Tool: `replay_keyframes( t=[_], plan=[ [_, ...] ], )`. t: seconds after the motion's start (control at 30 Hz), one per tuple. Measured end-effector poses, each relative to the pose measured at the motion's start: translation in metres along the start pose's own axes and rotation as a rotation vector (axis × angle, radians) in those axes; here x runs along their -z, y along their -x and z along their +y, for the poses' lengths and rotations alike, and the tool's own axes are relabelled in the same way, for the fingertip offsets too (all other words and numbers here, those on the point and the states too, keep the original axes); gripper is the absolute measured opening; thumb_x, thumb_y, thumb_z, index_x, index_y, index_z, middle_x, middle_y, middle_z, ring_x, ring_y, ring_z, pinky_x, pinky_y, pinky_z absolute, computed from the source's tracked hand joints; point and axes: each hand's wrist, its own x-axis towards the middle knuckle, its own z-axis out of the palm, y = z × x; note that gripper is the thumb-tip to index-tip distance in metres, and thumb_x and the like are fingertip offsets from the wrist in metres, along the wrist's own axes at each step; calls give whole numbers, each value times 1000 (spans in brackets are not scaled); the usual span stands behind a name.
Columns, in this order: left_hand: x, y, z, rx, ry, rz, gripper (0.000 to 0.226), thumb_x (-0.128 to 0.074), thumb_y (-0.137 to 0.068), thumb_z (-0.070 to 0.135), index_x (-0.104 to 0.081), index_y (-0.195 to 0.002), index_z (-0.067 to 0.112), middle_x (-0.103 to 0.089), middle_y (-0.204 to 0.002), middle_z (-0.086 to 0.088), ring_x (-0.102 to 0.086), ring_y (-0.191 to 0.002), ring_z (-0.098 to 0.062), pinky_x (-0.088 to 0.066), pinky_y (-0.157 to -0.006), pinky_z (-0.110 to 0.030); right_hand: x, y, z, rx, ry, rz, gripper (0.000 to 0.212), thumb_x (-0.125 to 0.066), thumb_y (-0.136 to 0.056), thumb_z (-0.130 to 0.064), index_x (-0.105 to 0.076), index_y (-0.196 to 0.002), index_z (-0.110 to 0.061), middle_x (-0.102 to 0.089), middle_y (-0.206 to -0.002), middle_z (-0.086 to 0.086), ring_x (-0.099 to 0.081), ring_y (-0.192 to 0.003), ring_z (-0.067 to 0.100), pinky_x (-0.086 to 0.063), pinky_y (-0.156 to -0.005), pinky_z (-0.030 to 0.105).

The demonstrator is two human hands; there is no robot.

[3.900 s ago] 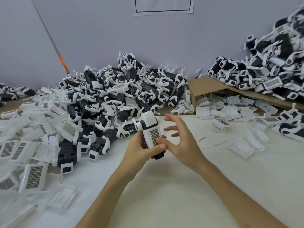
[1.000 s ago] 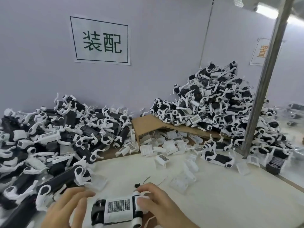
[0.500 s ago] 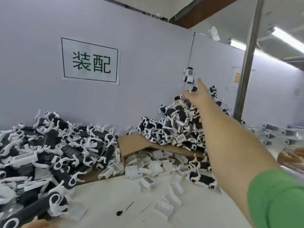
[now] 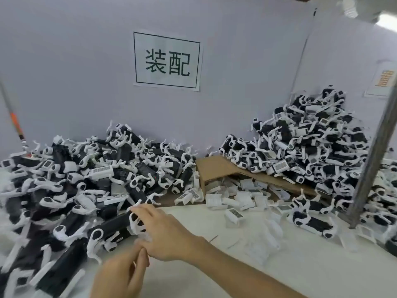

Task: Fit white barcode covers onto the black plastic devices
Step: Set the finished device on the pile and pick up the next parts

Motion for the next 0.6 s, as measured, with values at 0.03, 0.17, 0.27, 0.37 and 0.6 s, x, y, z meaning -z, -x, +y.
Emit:
replay_keyframes(
  t=[0.03, 0.17, 0.27, 0.37, 0.6],
  plan=[
    [-2, 2, -3, 45, -21, 24, 29, -51, -85, 33, -54, -57, 29, -56, -54, 13, -51, -48, -8, -42, -46, -29, -13, -4, 3, -19, -64, 43, 70, -55, -96, -22, -22, -157, -26, -17, -164, -6, -32, -144, 28, -36, -112, 49],
    [3, 5, -14, 140, 30, 46, 47, -52, -92, 24, -44, -47, 31, -51, -44, 3, -43, -42, -10, -32, -47, -27, -34, -15, 1, -103, -343, 145, 71, -56, -91, -25, -26, -152, -45, -16, -159, -24, -42, -137, 12, -42, -107, 35],
    [4, 8, -9, 54, -46, -23, 42, -48, -94, 24, -43, -53, 25, -48, -47, 6, -41, -44, -9, -26, -45, -20, -43, -16, -5, -119, -458, 355, 37, -59, -89, -25, -51, -125, -32, -37, -128, -22, -54, -101, -5, -47, -85, 16],
    [5, 10, -10, 36, -42, -55, 39, -48, -92, 28, -40, -54, 27, -50, -50, 5, -42, -46, -10, -29, -46, -21, -46, -14, -5, -169, -552, 419, 18, -65, -89, -19, -56, -103, -26, -39, -112, -20, -54, -83, -6, -47, -73, 12],
    [5, 11, -9, -67, -46, -108, 40, -38, -94, 41, -28, -57, 28, -33, -48, 7, -31, -46, -11, -21, -48, -23, -33, 5, 13, -318, -760, 422, 15, -71, -88, -7, -57, -86, -11, -64, -109, -11, -73, -78, 20, -62, -75, 37]
  ],
)
